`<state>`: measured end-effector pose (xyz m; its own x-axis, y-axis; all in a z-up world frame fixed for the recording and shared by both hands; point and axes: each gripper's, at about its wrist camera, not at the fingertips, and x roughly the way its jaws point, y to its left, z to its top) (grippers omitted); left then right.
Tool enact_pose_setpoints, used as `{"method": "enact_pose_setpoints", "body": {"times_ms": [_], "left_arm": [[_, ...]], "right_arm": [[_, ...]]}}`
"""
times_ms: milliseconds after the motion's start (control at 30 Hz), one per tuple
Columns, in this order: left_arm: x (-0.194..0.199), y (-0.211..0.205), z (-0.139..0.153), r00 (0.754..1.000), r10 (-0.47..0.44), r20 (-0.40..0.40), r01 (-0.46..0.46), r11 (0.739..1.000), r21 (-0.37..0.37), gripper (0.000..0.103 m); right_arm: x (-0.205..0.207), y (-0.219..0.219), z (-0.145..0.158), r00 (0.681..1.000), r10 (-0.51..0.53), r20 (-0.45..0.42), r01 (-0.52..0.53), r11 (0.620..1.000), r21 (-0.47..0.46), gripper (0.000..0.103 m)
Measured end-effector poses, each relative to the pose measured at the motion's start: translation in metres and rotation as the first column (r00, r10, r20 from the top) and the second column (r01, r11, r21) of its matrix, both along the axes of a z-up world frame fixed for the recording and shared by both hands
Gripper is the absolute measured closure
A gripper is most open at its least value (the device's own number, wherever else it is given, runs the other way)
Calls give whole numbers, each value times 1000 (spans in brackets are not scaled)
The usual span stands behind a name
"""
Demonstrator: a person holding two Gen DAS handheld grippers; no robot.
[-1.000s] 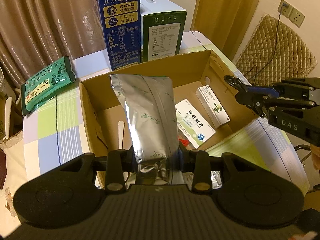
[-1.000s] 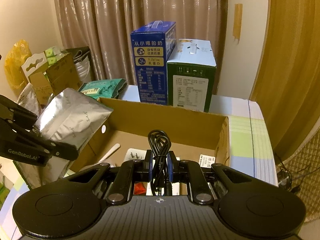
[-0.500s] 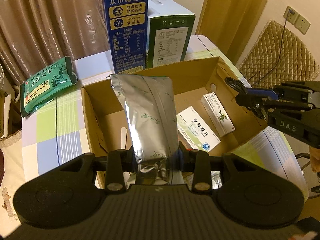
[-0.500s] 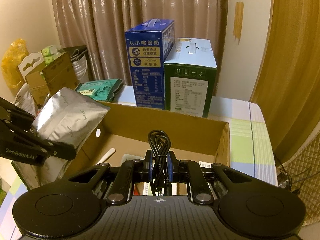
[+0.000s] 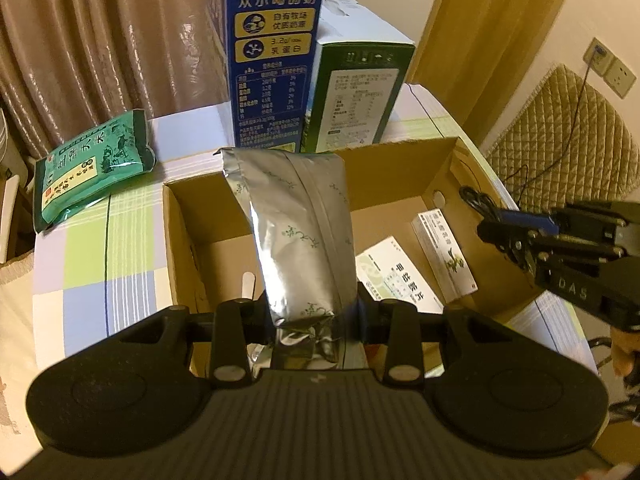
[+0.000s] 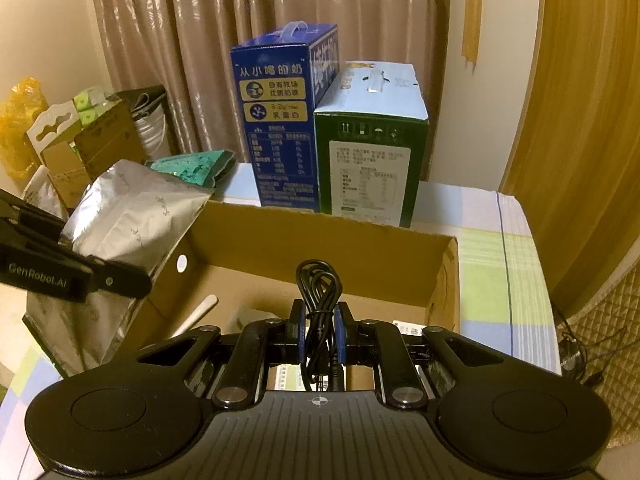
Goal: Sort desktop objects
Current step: 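Lower silver foil bag with left tool while right tool lowers black cable into box, then open both tools to release foil bag and cable into the box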
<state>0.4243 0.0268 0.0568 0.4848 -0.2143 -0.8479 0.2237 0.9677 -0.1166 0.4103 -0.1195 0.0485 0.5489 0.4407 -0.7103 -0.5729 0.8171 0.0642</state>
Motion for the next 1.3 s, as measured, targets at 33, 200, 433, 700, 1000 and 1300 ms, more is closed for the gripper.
{"method": "enact_pose_setpoints", "body": {"times_ms": [33,200,433,700,1000,1300], "left_arm": [[2,1,-1,1000,6,0,-6,1000,-6,72],[11,4,-6,1000,28,-2,-28,999,-22,71],[15,11,-13,997,71,23,-71,997,-7,71],[9,19,-17,997,75,13,-75,997,-14,71],[2,17,-21,998,56,14,-56,998,-1,71],[0,21,-21,998,60,24,-60,998,18,50]], "right_arm": [[1,0,-1,1000,-1,-2,1,1000,-1,92],[5,1,-8,1000,-4,-11,4,1000,-2,92],[7,3,-13,1000,-4,-21,4,1000,-1,92],[8,5,-17,999,-9,-31,9,1000,3,92],[9,5,-16,998,-32,-48,33,999,33,92],[17,-9,-9,993,-99,-56,106,985,138,68]]}}
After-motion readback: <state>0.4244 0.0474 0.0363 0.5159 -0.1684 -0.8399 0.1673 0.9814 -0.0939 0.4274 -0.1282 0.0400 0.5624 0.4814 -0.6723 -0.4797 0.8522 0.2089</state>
